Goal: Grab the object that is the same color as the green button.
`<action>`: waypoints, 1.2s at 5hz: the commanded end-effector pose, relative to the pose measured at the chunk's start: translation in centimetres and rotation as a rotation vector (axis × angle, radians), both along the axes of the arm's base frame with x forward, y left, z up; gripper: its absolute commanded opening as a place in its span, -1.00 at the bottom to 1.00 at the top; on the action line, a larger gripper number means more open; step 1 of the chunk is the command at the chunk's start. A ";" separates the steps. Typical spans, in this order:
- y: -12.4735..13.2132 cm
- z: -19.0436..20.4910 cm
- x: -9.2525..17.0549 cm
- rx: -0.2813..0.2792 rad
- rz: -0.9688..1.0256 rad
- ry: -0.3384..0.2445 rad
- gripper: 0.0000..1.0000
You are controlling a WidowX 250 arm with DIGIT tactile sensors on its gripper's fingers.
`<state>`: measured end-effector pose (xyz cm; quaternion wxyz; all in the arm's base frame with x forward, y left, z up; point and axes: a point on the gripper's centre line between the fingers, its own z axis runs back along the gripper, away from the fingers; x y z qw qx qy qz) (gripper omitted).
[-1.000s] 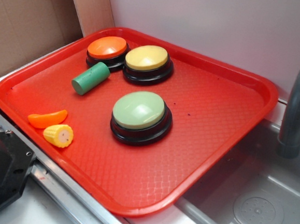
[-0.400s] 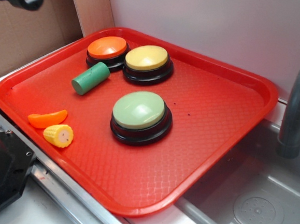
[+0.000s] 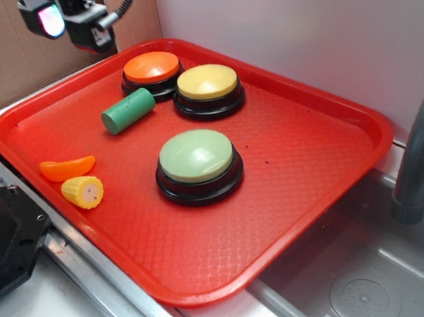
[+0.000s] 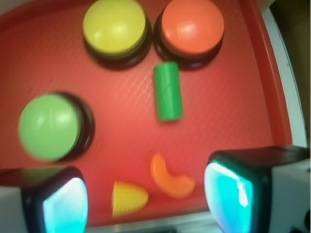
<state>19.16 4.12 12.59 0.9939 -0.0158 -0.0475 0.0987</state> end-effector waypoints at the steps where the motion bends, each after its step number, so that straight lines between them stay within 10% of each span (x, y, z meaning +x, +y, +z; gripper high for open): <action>1: 1.1 -4.5 3.4 0.055 0.089 -0.061 1.00; 6: 3.7 -9.9 4.5 0.070 0.112 0.008 0.98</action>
